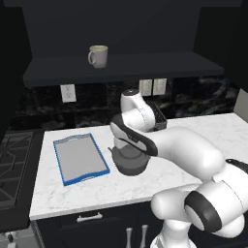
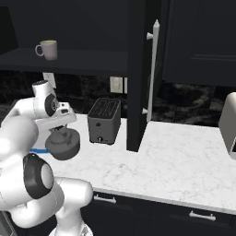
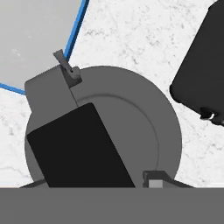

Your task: Pick the kettle from the counter and place it on the tray. Then pick the mug from the cabinet and place it on the tray. Then close the cabinet doors.

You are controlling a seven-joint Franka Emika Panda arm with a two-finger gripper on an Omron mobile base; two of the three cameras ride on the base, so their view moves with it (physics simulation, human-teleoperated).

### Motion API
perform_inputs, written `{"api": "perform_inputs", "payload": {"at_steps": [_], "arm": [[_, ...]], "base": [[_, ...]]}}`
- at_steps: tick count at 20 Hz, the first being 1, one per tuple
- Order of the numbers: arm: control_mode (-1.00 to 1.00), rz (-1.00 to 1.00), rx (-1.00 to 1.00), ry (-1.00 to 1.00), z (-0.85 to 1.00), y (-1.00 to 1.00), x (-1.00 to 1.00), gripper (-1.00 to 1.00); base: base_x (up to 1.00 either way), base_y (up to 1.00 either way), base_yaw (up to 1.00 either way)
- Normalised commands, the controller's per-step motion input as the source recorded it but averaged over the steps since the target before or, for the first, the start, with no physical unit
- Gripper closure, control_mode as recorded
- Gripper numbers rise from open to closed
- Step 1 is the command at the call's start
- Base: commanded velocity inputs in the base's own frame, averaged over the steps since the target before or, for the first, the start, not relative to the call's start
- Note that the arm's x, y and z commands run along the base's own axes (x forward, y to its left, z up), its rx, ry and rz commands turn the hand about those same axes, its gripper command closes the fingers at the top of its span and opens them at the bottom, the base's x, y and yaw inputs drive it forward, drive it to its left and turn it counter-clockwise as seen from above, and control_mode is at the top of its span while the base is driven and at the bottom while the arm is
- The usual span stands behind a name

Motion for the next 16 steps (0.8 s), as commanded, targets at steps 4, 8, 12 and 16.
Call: {"api": "perform_inputs", "payload": {"at_steps": [4, 8, 12, 16], "arm": [[-1.00, 0.19, -0.05, -0.01, 0.44, 0.79, 0.48, 1.00], [-1.00, 0.17, -0.03, -0.01, 0.38, 0.78, 0.57, 1.00], [-1.00, 0.08, -0.05, -0.15, 0.15, 0.67, 0.27, 1.00], [-1.00, 0.00, -0.10, -0.23, 0.00, 0.54, 0.02, 1.00]], "base": [[0.00, 0.00, 0.00], [0.00, 0.00, 0.00], [0.00, 0.00, 0.00], [0.00, 0.00, 0.00]]}}
